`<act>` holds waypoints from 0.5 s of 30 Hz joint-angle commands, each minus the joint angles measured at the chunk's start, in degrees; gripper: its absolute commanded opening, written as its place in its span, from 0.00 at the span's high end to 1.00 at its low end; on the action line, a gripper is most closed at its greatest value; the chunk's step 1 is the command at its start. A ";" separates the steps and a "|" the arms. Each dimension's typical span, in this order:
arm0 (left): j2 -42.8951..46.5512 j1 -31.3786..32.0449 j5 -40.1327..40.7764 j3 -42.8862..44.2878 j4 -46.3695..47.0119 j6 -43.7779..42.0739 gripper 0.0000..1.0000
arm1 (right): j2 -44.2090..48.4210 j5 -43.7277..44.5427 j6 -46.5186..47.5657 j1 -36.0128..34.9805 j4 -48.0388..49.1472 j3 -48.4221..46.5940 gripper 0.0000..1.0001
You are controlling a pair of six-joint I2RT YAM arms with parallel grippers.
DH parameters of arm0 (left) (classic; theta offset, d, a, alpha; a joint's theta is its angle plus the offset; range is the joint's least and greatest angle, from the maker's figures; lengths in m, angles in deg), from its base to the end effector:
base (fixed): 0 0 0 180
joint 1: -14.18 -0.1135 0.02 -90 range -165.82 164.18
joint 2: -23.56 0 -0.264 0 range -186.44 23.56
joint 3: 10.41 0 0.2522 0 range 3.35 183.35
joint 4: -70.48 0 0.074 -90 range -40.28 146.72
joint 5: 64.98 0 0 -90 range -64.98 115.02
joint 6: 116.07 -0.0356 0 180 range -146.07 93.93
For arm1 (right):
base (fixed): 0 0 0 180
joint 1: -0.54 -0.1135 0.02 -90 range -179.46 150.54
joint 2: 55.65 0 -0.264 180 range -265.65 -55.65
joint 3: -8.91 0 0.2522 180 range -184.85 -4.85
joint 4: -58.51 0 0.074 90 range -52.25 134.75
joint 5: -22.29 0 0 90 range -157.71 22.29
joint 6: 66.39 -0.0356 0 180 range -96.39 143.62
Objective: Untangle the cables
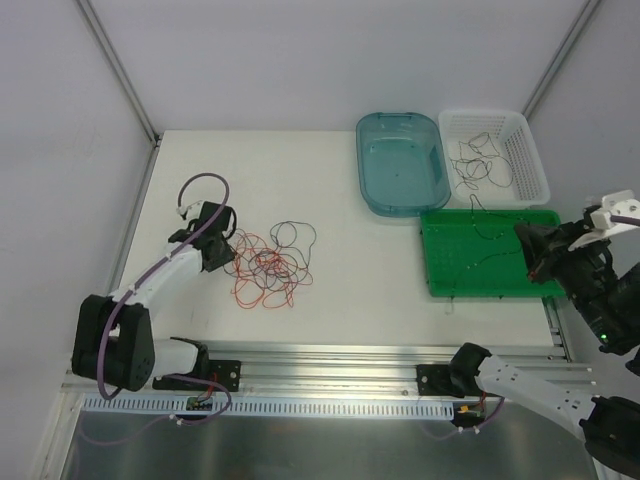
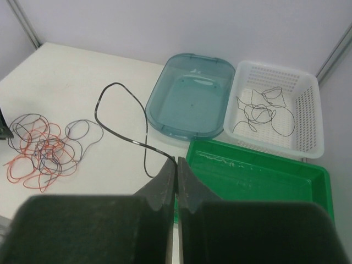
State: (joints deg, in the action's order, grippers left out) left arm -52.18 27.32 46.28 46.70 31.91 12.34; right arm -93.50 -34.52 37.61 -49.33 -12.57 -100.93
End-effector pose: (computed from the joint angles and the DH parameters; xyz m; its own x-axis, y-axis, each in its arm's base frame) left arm 0.2484 -0.0447 0.1987 -0.6542 -0.4419 -0.6138 -0.4924 0.8648 -0.0977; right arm 0.0106 -0.0177 0.5170 0.0794 -0.2199 -0.9723 -0.2761 0.9324 -0.2335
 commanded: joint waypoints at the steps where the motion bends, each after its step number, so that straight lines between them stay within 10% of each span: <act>1: 8.12 0.04 -5.43 0.50 -1.19 -0.88 0.72 | -2.93 -0.50 0.24 -0.14 0.37 2.64 0.99; 6: 17.64 0.04 -7.02 3.48 -4.27 -5.18 0.20 | -4.87 -0.06 0.85 -0.23 3.96 5.28 0.99; 15: 24.76 0.04 -7.37 11.22 -10.25 -14.76 0.01 | -16.11 0.92 4.46 3.10 9.94 2.74 0.99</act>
State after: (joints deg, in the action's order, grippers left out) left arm -29.23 27.30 39.39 55.64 24.87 2.81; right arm -105.89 -34.30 39.78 -48.43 -7.30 -95.70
